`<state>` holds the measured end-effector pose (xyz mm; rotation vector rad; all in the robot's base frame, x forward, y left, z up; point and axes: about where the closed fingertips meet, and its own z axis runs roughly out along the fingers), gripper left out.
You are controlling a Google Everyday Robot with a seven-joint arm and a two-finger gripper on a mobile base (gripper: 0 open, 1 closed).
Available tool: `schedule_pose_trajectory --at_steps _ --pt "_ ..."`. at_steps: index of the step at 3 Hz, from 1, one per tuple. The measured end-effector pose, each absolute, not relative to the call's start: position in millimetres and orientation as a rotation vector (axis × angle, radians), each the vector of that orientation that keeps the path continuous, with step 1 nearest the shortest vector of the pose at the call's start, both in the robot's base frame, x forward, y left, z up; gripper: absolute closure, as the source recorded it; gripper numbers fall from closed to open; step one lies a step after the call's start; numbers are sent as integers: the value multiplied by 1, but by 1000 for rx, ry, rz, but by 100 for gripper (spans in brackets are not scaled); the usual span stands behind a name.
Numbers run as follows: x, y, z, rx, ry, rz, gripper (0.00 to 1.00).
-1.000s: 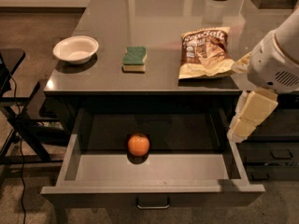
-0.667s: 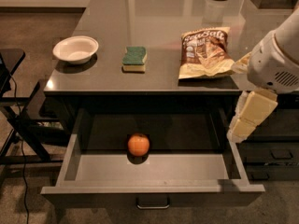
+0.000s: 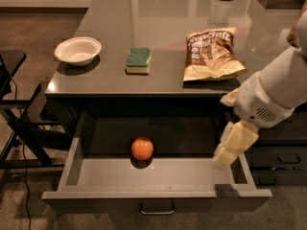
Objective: Pick orange from top drawer and place on counter
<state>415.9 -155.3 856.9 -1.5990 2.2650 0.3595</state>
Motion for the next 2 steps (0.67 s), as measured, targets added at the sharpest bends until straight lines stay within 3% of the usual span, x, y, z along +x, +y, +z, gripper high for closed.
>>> schedule_pose_trajectory --at_steps 2 --pt "426 -132 818 -1575 2255 465 0"
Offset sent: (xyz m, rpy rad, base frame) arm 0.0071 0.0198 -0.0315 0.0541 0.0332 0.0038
